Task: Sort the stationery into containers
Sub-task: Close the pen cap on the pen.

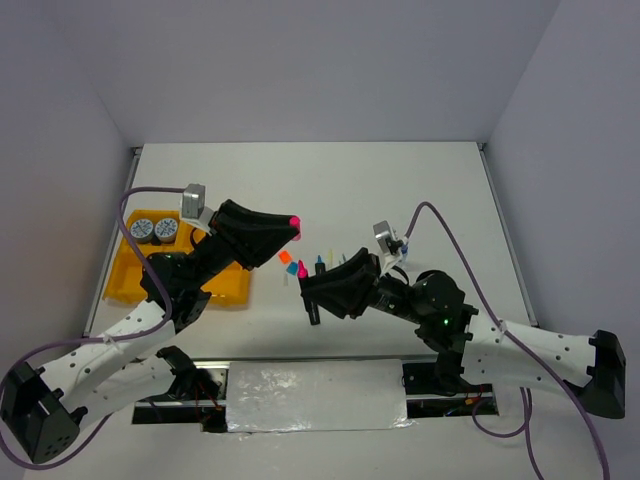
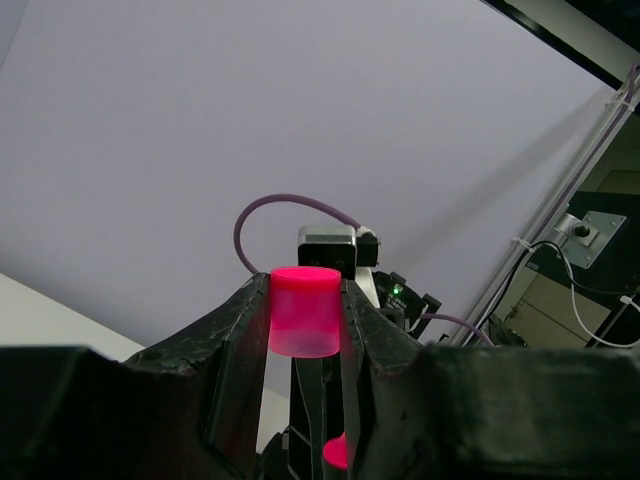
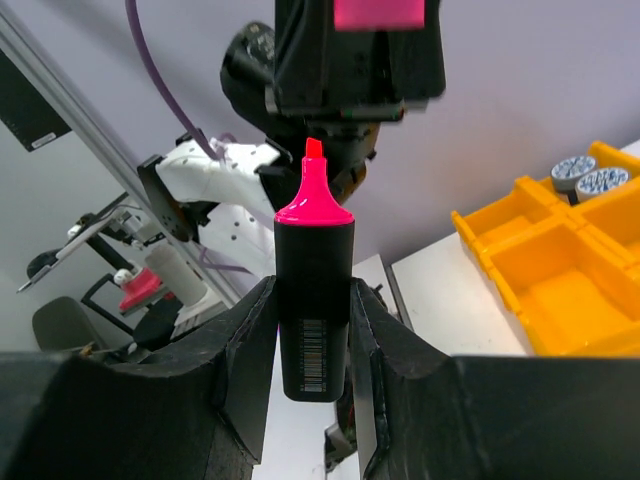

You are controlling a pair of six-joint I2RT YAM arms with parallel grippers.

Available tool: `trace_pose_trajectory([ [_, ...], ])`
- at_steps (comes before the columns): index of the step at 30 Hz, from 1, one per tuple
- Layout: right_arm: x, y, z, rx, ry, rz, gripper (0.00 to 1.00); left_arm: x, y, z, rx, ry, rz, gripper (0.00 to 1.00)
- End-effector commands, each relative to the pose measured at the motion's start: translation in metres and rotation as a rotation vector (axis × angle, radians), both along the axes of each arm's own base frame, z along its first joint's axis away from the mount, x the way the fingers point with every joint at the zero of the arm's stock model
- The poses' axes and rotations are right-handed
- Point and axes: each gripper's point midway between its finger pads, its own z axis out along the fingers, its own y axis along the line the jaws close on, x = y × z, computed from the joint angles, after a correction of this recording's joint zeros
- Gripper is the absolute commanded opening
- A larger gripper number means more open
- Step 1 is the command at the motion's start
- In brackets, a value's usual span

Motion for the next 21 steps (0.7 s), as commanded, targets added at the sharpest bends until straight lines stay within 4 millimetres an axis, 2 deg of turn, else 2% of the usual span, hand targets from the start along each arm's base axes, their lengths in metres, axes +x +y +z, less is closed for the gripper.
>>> trace_pose_trajectory([
  [1, 0.001, -0.005, 0.048, 0.1, -0.085, -0.02, 0.0, -0.019, 0.009, 0.019, -0.061, -0.084, -0.016, 0.0],
  [7, 0.009, -0.004, 0.053, 0.096, -0.089, -0.041, 0.0, -0.024, 0.007, 0.022, -0.054, -0.107, -0.035, 0.0],
  [13, 0.017, -0.003, 0.049, 0.097, -0.077, -0.033, 0.0, -0.028, 0.007, 0.023, -0.063, -0.113, -0.053, 0.0],
  [21, 0.016, -0.004, 0.056, 0.121, -0.085, 0.005, 0.0, -0.031, 0.003, 0.022, -0.061, -0.109, -0.078, 0.0],
])
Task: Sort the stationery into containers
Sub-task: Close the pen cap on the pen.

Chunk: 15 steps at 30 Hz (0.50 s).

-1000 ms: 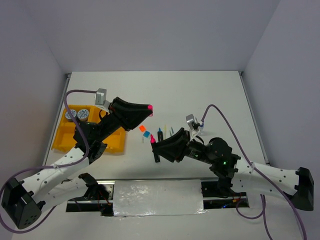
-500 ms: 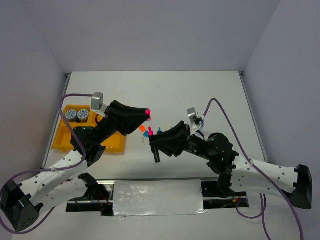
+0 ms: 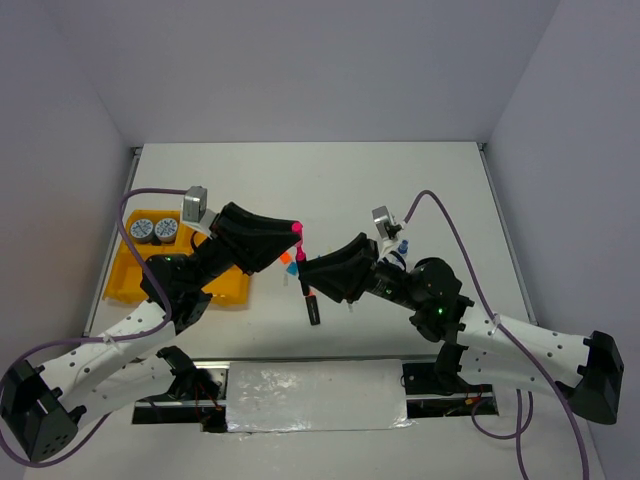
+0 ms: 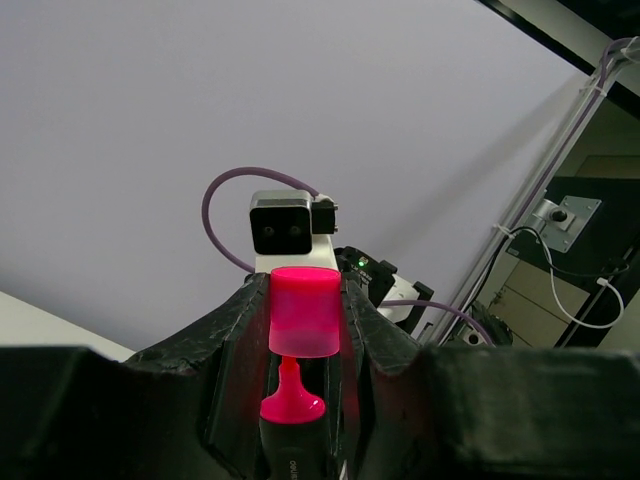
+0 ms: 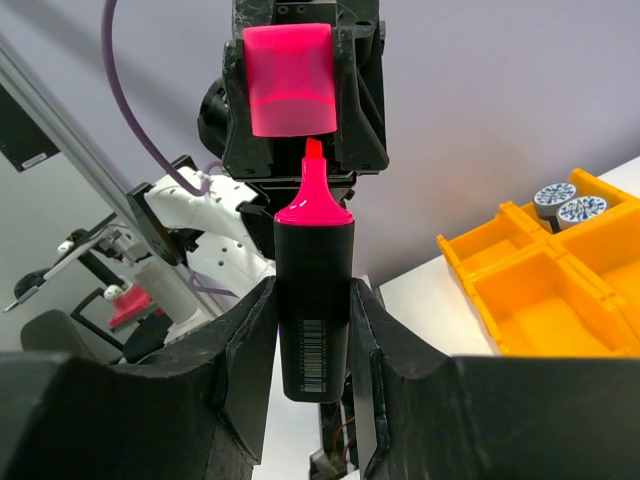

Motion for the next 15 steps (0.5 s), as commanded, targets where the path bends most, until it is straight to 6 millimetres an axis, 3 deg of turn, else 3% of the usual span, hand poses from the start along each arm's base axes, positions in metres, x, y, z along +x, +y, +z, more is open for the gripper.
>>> trace_pose_trajectory([
  [1, -0.011, -0.008, 0.041, 0.109, -0.074, 0.037, 0.0, -0.016, 0.007, 0.019, -0.054, -0.083, -0.021, 0.0],
  [9, -0.008, -0.013, 0.052, 0.129, -0.095, 0.014, 0.0, -0.011, 0.003, 0.012, -0.034, -0.073, -0.003, 0.0],
  [15, -0.006, -0.019, 0.073, 0.164, -0.129, -0.007, 0.0, -0.01, 0.001, 0.006, -0.029, -0.067, 0.001, 0.0],
])
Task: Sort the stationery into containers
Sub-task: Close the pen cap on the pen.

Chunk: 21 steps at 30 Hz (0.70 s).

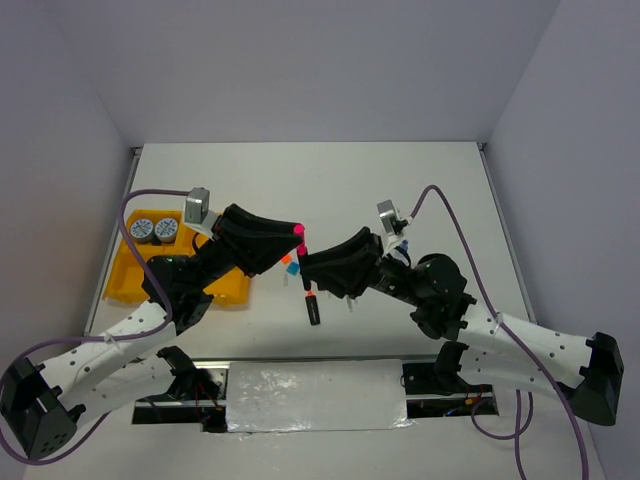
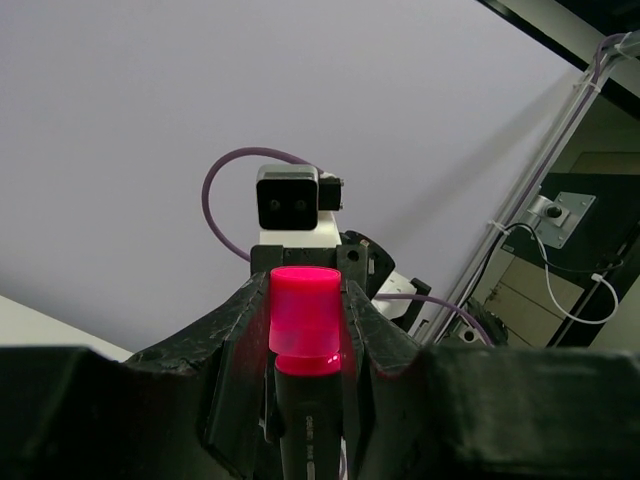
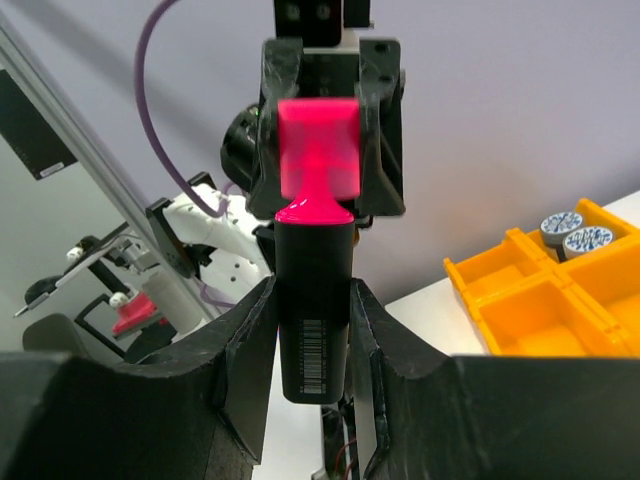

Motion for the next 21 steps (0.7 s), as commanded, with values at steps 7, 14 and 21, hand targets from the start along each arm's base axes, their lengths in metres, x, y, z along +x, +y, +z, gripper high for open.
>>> trace_pose_trajectory([
  [7, 0.007, -0.012, 0.084, 0.157, -0.129, -0.066, 0.0, -0.01, -0.001, 0.005, -0.018, -0.064, -0.003, 0.0],
  [14, 0.013, -0.015, 0.107, 0.124, -0.227, -0.091, 0.0, -0.016, -0.004, 0.003, 0.016, -0.08, -0.02, 0.13],
  [21, 0.017, -0.006, 0.084, 0.025, -0.235, -0.092, 0.0, -0.029, -0.001, 0.014, 0.053, -0.159, -0.021, 0.25],
])
